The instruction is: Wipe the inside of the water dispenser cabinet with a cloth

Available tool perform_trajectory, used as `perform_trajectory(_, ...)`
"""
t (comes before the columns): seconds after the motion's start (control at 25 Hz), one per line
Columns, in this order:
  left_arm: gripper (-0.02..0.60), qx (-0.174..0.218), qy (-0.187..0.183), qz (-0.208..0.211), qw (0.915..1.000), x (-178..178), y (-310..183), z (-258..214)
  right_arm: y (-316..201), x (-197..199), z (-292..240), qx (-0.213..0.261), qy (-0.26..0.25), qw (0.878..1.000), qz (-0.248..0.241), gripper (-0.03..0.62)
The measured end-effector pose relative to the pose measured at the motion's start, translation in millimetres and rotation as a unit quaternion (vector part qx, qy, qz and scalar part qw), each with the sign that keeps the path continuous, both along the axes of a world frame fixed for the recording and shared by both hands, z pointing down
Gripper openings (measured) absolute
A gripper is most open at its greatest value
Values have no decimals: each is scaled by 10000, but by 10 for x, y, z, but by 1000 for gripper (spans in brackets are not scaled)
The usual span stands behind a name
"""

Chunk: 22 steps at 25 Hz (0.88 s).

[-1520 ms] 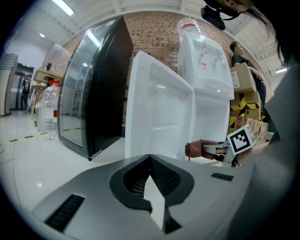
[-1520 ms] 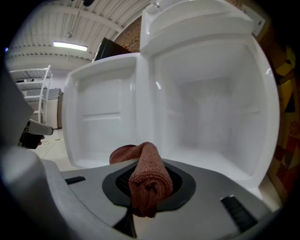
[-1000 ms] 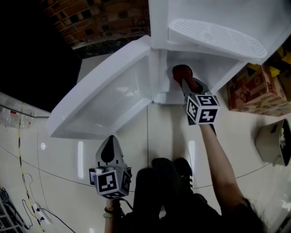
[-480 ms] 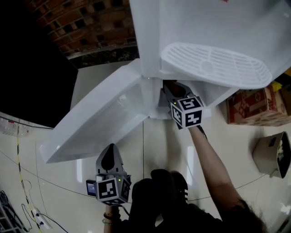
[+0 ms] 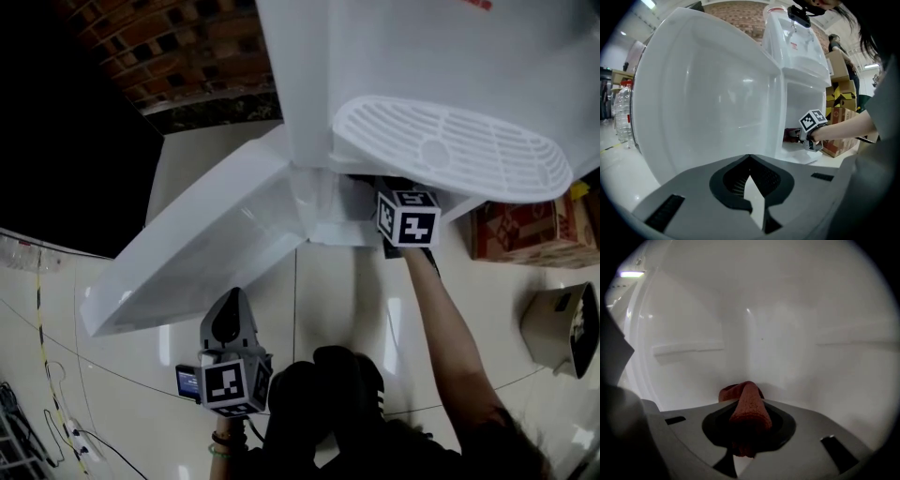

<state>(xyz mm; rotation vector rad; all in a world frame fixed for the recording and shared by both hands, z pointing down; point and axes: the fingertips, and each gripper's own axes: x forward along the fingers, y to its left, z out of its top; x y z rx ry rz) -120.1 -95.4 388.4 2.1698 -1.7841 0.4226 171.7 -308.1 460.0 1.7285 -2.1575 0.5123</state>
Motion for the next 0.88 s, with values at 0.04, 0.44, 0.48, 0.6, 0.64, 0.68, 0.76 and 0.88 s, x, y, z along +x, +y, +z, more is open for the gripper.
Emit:
perform_trajectory(0.04,3,5,30,-31,10000,1,3,-14,18,112,-3,-15,37,9998,207,72)
perform_trajectory(0.44,3,50,-170,114,9998,-109,128,11,294,659,-2,-94,462,9892,1391,72)
perform_trajectory(0.48,3,16,-130,82,9999,-117,131,16,312,670,4,-99,492,9883,1442,72)
perform_trajectory(0.6,3,3,-83,42,10000,-137,153,17,362,632,-13,-23,333,9890,1442,72)
perform_trajectory(0.64,3,21,-67,37,10000,-134,156,10,377,557,-56,70,205,9909,1331,72)
perform_trajectory(0.68,3,49,-44,26,10000,-131,159,6,398,436,-113,185,99,9932,1143,72)
perform_trajectory(0.76,3,100,-26,30,9999,-133,171,22,472,75,-224,405,60,9974,594,72)
perform_trajectory(0.88,3,37,60,10,10000,-68,164,-27,643,-545,-240,492,-44,9986,-199,72)
